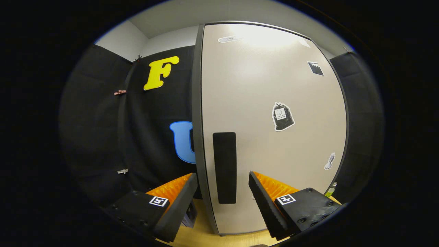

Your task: Open the shoe cabinet door, grab the shoes and put them into the shoe cabinet, then close the shoe cabinet door.

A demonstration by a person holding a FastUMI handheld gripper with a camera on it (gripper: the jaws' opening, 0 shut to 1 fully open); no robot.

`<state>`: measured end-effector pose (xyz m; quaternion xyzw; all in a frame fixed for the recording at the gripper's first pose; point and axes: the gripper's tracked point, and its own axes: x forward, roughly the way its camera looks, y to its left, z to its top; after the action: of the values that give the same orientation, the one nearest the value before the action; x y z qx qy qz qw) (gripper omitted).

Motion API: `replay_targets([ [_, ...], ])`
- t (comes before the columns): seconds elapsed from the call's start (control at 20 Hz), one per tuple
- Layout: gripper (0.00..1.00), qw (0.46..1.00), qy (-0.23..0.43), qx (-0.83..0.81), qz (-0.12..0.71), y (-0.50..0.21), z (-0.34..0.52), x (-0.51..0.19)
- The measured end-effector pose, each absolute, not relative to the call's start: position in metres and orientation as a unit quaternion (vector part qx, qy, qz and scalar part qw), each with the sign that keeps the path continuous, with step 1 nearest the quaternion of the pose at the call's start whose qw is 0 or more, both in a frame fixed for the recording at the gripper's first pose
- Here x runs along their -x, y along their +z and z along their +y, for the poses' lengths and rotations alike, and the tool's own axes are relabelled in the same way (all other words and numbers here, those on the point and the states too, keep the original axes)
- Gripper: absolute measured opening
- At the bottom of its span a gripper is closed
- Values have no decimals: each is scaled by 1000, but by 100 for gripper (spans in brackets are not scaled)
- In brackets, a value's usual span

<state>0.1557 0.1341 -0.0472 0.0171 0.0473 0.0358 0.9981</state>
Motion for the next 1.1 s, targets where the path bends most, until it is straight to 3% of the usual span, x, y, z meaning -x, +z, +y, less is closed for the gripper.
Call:
replay_targets([
  [0.2, 94, 998, 17, -15, 51, -51, 127, -170],
  [0.45, 56, 999, 12, -8, 52, -54, 126, -176],
  [0.6, 55, 998, 23, -8, 50, -57, 130, -187],
  [0.65, 36, 998, 16, 0, 55, -52, 125, -168],
  [0.75, 36, 998, 12, 5, 56, -54, 128, -175],
  [0.8, 29, 998, 11, 4, 56, -55, 129, -176],
  [0.9, 29, 998, 6, 3, 60, -54, 127, -172],
  [0.95, 18, 998, 8, 3, 65, -56, 127, -174],
  [1.1, 18, 997, 18, 2, 70, -56, 127, -169],
])
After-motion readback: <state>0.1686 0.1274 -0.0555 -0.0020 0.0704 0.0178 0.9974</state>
